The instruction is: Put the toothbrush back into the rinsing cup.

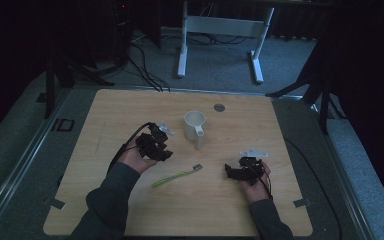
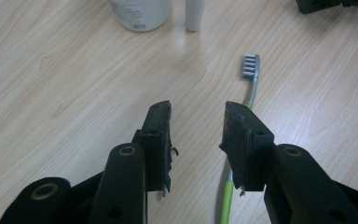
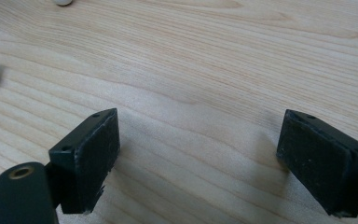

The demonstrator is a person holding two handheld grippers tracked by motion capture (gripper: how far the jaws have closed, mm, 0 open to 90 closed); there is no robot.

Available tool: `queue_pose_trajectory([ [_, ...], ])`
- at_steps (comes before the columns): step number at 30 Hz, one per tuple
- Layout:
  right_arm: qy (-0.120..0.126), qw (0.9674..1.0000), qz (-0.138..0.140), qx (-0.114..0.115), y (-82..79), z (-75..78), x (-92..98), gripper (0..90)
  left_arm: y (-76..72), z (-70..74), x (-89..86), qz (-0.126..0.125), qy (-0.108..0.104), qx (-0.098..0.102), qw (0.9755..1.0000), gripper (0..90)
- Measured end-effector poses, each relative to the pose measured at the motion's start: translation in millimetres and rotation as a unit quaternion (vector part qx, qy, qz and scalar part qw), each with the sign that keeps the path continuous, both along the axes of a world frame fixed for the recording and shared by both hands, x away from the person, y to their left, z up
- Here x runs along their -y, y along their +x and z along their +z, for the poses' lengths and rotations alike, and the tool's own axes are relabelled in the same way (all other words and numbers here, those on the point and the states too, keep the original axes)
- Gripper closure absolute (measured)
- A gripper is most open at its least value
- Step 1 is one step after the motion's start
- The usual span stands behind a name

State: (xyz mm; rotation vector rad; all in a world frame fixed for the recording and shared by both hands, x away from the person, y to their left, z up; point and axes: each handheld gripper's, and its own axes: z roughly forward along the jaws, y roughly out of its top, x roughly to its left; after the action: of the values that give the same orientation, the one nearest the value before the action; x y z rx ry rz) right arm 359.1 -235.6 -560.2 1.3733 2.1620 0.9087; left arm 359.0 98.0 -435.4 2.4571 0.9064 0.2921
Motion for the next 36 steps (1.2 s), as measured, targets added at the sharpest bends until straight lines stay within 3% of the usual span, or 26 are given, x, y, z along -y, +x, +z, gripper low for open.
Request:
queue_pose_trajectory([
  [14,0.0,1.0,0.001,0.0,0.2,0.0,0.1,12.6,3.8,-7.1,15.6,-0.021,0.025,-0.021,0.9992,63.1],
  [36,0.0,1.0,0.002,0.001,0.6,-0.1,0.1,12.6,9.0,-9.9,34.1,-0.037,0.067,-0.052,0.9957,64.4],
])
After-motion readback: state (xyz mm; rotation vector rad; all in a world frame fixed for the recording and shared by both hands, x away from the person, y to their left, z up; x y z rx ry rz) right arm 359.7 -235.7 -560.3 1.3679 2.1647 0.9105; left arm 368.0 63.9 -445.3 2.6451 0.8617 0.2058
